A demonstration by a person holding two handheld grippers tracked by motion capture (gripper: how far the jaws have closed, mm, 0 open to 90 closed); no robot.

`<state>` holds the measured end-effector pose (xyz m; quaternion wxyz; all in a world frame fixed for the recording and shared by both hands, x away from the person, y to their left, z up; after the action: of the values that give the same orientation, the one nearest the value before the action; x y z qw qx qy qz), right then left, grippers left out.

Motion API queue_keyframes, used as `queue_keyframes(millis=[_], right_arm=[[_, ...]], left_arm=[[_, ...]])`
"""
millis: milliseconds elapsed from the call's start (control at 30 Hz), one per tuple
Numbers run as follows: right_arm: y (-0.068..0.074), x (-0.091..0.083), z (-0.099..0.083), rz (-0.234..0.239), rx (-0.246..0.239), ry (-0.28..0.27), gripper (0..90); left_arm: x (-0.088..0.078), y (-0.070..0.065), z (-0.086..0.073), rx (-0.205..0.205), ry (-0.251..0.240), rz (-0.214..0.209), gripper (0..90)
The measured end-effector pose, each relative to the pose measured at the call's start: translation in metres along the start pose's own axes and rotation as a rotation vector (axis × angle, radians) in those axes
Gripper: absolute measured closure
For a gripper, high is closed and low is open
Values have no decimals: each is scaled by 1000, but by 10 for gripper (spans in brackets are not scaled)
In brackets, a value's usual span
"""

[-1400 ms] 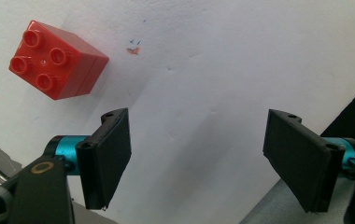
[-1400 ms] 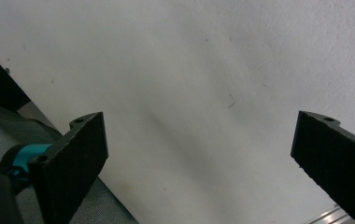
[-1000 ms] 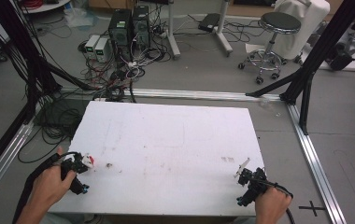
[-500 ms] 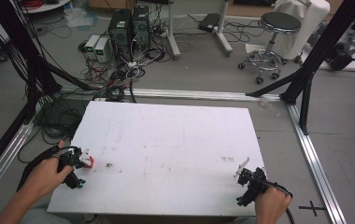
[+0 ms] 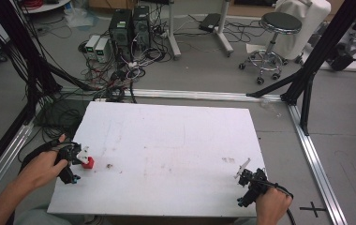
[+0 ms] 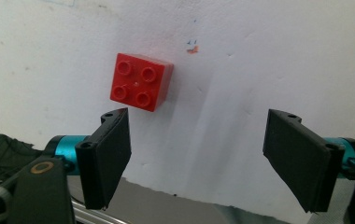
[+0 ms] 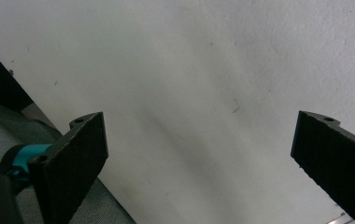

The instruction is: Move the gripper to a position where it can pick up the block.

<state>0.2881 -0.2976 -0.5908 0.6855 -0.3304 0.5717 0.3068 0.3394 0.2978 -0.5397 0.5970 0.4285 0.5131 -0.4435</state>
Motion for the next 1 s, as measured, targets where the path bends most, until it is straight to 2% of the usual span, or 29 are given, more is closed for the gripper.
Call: queue_keyframes(millis=[567, 800, 1000], right_arm=[[1, 0, 0, 2, 1, 1, 31], [0, 0, 0, 0, 7, -8, 31], [0, 0, 0, 2, 6, -6, 31]], left_arm=[[-8, 21, 4, 128, 8, -25, 237], [-5, 30, 10, 171, 22, -28, 237], [3, 36, 12, 202, 31, -53, 237]])
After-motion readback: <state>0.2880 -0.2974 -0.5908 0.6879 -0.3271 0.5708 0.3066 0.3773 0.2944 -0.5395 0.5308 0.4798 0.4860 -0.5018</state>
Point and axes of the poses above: each handheld gripper's, and its own axes: x roughly forward along the jaws, z roughly out of its top, y roughly to its left, the point moved 8 cm from there along x, roughly forward along the jaws, and after that the axes turned 5 degrees about -z, right-handed, at the moved point
